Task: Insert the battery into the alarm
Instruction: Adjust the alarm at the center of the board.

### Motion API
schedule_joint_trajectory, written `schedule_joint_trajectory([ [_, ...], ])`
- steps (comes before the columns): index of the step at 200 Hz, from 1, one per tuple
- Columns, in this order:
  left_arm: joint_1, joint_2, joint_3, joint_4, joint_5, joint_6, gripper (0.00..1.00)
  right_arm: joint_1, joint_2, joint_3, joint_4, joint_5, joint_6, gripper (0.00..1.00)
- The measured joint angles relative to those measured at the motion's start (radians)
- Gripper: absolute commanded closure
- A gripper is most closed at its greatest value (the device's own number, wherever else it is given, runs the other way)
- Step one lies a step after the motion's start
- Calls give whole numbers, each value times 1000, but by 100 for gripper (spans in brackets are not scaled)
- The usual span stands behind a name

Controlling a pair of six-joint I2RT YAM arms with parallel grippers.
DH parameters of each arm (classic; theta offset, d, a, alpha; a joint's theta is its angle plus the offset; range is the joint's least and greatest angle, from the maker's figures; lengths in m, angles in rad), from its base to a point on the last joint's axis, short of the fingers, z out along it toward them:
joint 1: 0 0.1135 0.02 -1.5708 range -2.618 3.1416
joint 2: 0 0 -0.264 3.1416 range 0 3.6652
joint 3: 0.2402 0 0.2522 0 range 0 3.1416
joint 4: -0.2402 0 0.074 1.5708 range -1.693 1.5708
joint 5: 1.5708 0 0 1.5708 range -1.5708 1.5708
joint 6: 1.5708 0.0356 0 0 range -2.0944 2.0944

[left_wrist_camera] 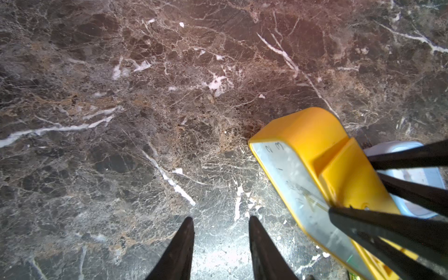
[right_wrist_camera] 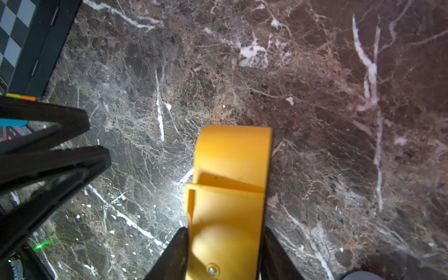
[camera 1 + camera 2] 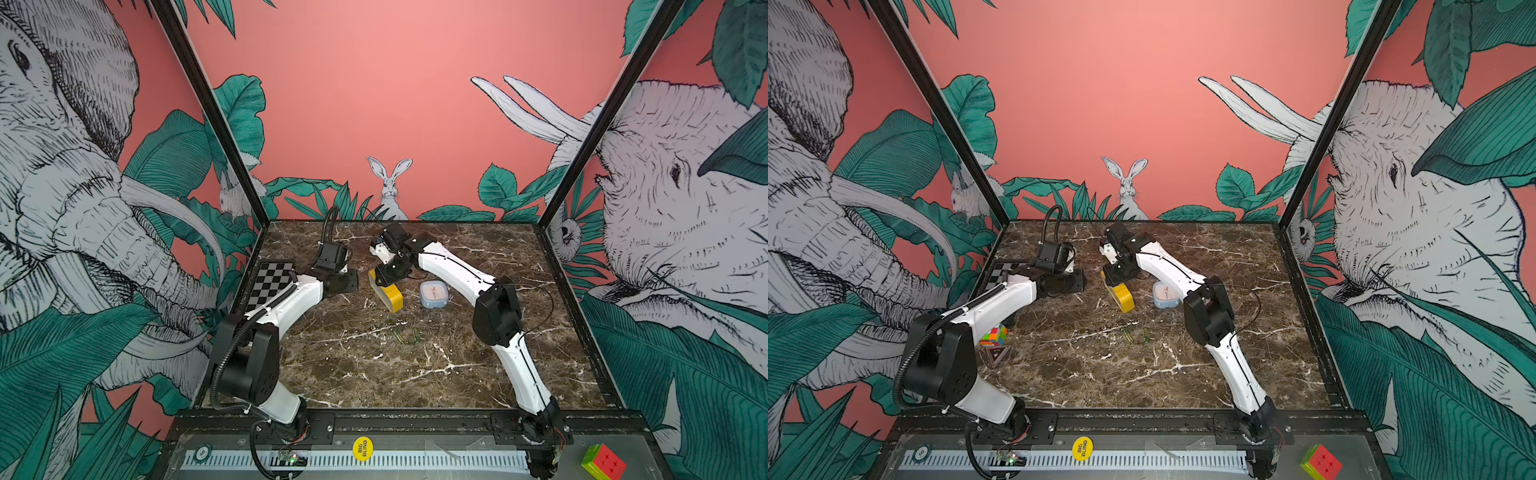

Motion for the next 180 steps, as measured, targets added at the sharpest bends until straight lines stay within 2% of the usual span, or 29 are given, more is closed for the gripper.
schedule_joint_trajectory([
  [36, 10, -1, 0, -5, 0, -1, 60, 22, 3, 13, -15, 31, -93, 67],
  [59, 48, -21, -15, 2, 15, -14, 60, 40, -15, -19, 15, 56, -189, 70],
  [95, 130, -86, -58, 22, 43, -43, 60, 77, -161, -279, 191, 132, -396, 72],
  [131, 154, -97, -77, 51, 72, -64, 60, 140, -304, -613, 504, 237, -665, 70],
  [151, 155, -93, -85, 62, 88, -69, 60, 172, -332, -761, 699, 289, -795, 70],
  [180, 156, -74, -87, 85, 111, -74, 60, 205, -330, -877, 925, 342, -919, 70],
])
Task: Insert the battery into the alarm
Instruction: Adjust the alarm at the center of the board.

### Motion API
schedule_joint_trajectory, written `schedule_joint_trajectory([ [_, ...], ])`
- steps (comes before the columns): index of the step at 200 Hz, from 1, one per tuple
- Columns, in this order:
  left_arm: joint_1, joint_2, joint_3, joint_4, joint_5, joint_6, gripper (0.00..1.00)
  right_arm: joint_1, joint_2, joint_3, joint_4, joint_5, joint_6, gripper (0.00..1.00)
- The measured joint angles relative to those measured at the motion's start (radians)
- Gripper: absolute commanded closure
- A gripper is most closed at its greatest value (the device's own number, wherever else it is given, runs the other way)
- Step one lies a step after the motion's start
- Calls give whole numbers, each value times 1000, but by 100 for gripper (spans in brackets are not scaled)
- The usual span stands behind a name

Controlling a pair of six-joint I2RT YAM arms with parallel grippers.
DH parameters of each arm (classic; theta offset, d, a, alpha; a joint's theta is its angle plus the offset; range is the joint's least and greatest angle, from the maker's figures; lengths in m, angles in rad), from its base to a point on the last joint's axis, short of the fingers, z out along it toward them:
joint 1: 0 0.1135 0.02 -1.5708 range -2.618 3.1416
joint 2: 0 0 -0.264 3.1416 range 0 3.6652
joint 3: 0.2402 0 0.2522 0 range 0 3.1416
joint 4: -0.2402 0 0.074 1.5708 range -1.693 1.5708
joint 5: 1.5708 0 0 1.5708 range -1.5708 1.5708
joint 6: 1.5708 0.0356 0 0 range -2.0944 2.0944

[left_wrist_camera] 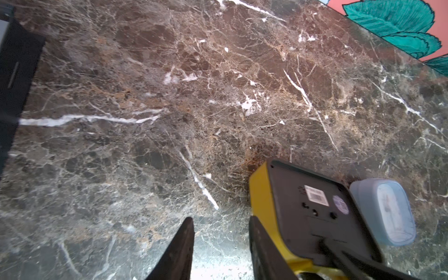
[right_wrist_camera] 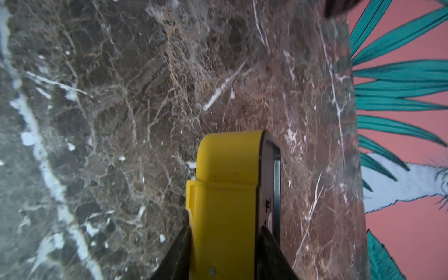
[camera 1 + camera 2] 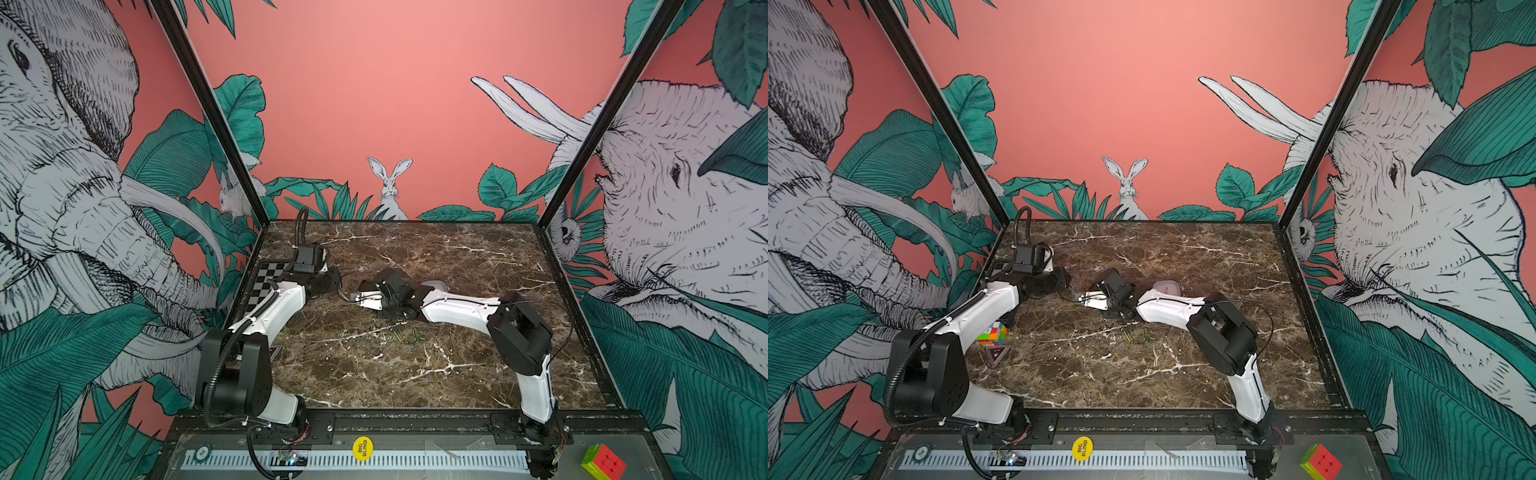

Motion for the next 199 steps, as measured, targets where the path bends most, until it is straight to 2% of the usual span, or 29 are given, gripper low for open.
schedule_joint_trajectory([
  [21, 2, 16, -5, 13, 14, -5, 60, 11, 12, -54, 121, 28, -67, 69],
  [43, 2, 23, -12, 23, 24, -7, 60, 17, 17, -135, 261, 48, -136, 58],
  [79, 2, 26, -24, 42, 48, -12, 60, 21, 31, -195, 375, 79, -192, 31],
  [114, 2, 32, -27, 53, 75, -13, 60, 22, 39, -222, 440, 100, -191, 6],
  [130, 2, 39, -26, 58, 89, -7, 59, 22, 32, -231, 461, 97, -176, 1],
  [151, 2, 67, -8, 62, 112, 11, 56, 18, -5, -248, 420, 61, -124, 1],
  [199, -16, 231, 165, 62, 199, 74, 49, -41, -118, -251, 299, -69, 63, 1],
])
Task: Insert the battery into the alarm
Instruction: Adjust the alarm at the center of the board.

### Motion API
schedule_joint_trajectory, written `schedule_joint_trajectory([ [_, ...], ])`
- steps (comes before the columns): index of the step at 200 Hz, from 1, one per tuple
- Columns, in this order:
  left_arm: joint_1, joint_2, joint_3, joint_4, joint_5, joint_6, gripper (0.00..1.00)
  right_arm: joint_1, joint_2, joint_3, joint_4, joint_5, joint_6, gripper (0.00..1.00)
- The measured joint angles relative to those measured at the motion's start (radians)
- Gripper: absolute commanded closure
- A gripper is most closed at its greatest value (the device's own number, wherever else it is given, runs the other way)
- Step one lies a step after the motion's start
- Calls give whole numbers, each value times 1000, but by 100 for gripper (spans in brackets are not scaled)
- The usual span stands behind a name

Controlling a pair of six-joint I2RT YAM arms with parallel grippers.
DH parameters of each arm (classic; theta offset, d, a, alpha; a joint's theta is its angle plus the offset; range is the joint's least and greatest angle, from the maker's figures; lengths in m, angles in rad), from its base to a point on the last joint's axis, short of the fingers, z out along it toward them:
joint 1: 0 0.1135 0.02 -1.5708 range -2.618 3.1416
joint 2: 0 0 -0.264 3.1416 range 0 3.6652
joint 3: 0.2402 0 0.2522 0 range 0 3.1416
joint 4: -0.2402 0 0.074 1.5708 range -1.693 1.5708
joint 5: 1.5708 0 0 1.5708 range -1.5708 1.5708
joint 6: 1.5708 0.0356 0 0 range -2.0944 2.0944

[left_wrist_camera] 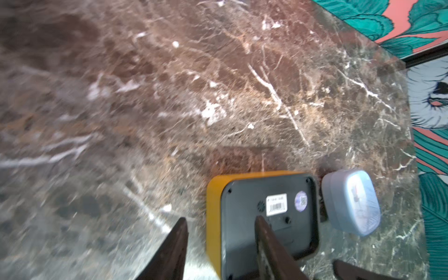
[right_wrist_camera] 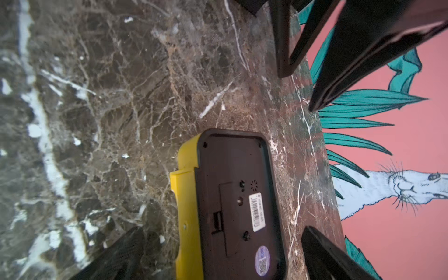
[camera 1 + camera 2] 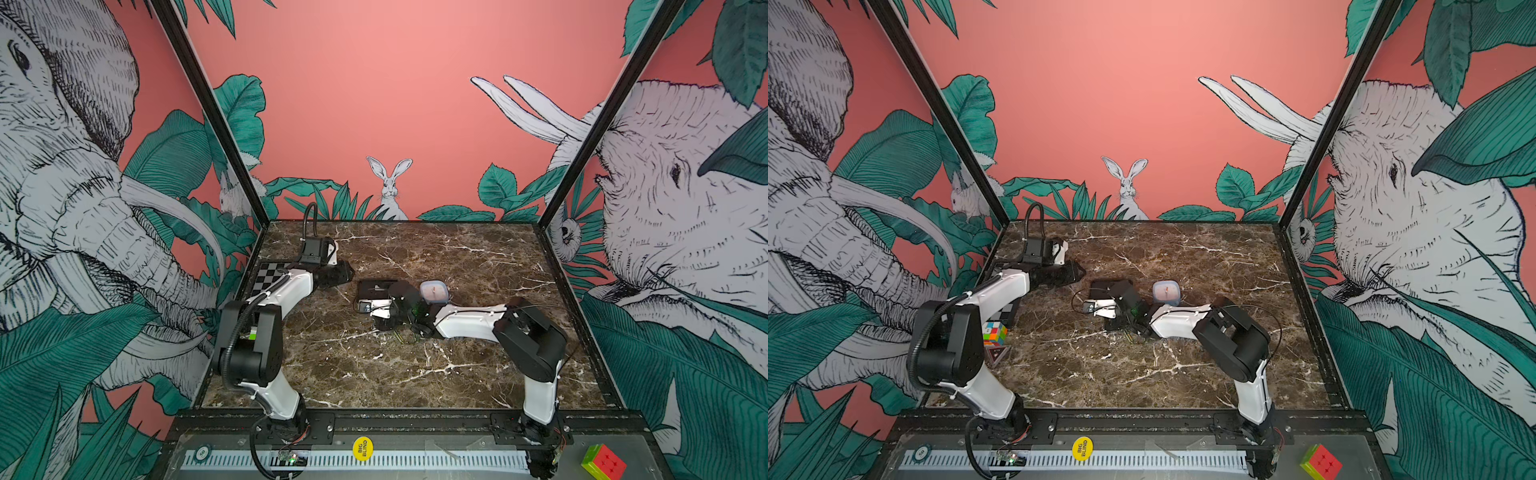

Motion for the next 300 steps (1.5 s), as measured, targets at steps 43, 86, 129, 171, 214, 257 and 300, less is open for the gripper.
schedule_joint_trajectory([
  [43, -28, 145, 150, -21, 67, 66, 41, -63, -6, 7, -84, -32, 113, 1],
  [86, -31, 274, 262, -64, 135, 122, 39, -79, 40, 51, -157, -47, 154, 1],
  [129, -31, 336, 283, -93, 192, 143, 39, -100, 87, 112, -198, -11, 212, 1],
  [171, -34, 336, 264, -84, 246, 153, 39, -129, 117, 184, -254, 56, 262, 1],
  [214, -33, 298, 188, -47, 259, 157, 41, -148, 171, 269, -348, 117, 310, 1],
  [257, -58, 224, 71, -23, 265, 139, 41, -191, 201, 327, -402, 158, 356, 1],
  [300, -121, 177, 2, 8, 239, 105, 42, -239, 202, 337, -423, 176, 377, 1],
])
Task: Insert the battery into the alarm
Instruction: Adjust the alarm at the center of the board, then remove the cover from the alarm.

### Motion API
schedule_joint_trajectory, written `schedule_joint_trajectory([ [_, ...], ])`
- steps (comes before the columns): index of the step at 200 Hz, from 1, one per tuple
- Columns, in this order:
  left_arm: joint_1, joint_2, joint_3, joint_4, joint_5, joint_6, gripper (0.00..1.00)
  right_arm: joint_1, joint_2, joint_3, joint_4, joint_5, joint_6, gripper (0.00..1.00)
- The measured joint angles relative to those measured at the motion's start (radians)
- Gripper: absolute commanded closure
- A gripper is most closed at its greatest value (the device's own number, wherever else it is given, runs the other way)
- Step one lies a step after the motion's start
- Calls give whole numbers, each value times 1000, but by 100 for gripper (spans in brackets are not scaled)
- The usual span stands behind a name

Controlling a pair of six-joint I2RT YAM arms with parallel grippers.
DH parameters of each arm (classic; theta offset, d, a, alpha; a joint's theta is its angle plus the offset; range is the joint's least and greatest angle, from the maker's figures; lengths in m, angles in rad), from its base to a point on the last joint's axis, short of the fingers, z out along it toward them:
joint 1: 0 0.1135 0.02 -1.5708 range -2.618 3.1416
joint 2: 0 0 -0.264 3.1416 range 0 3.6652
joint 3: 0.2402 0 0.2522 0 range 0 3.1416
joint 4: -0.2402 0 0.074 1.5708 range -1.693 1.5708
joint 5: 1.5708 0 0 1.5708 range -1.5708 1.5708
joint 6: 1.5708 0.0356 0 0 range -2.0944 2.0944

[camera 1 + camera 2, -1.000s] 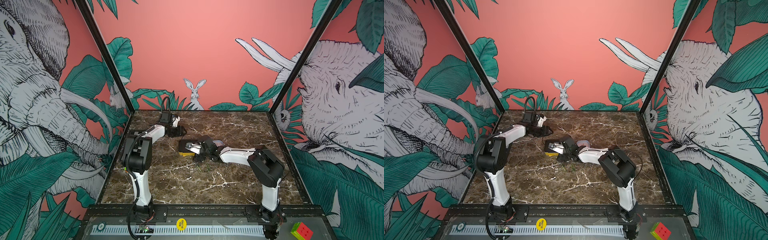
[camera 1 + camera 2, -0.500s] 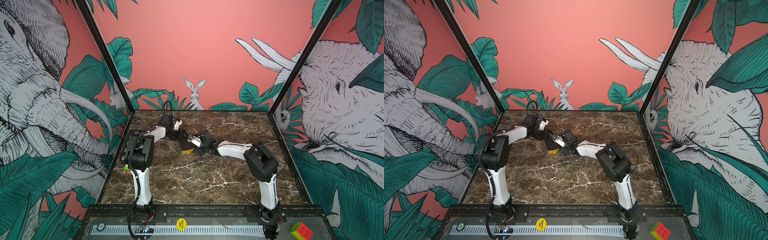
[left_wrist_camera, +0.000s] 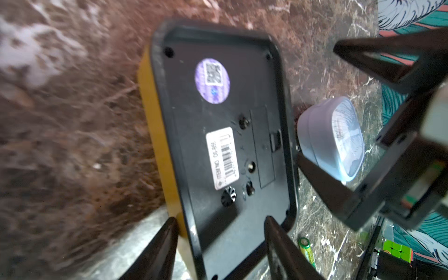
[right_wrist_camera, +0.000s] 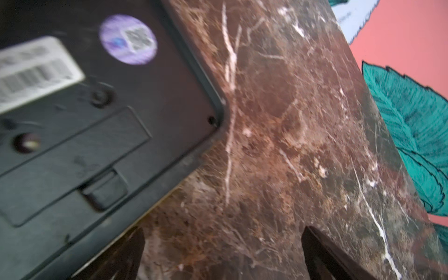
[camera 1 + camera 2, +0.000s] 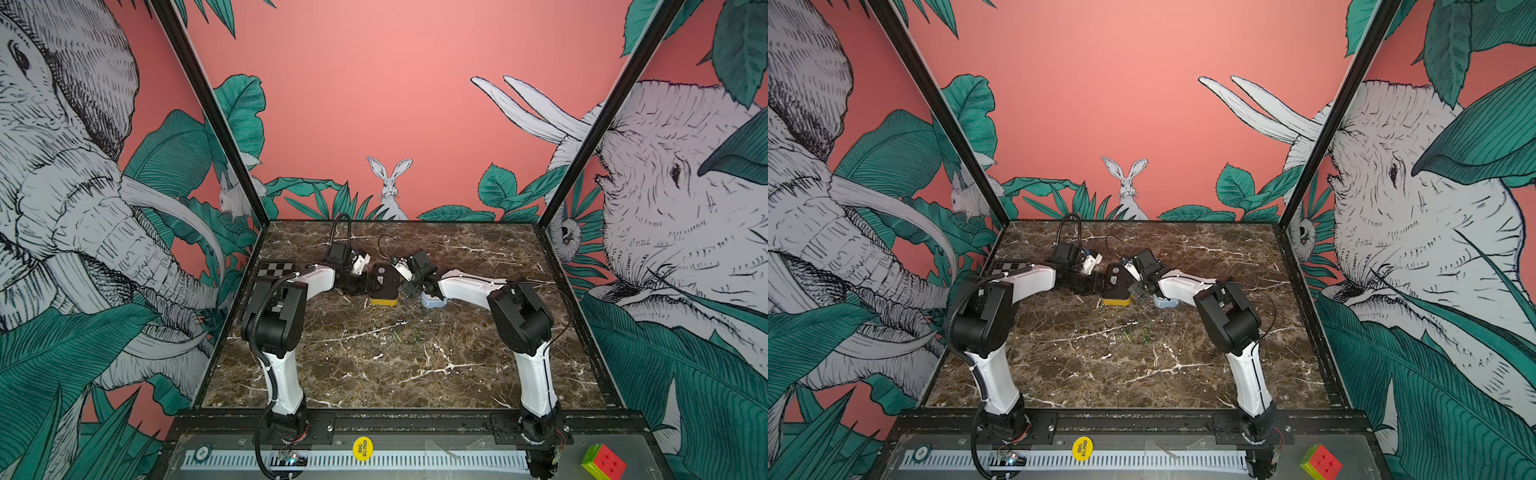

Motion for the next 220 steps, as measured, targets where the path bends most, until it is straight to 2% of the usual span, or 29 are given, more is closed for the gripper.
schedule_joint_trajectory([
  [36, -27, -30, -83, 52, 6, -56, 42, -18, 0, 15, -30, -14, 13, 2],
  [70, -43, -30, -92, 84, 16, -91, 43, -44, -2, 57, -111, -52, 42, 7],
  [95, -55, -55, -105, 98, -6, -97, 43, -69, -10, 126, -212, -108, 111, 19],
  [129, -53, -137, -109, 89, -82, -95, 48, -98, -30, 243, -320, -250, 293, 40],
  [164, -21, -150, -58, 84, -134, -95, 49, -105, -37, 290, -329, -425, 473, 54],
  [190, 8, -100, 26, 82, -136, -99, 50, -95, -18, 328, -340, -506, 571, 56],
  [220, 27, -13, 108, 82, -132, -106, 49, -78, 24, 357, -349, -541, 618, 58],
])
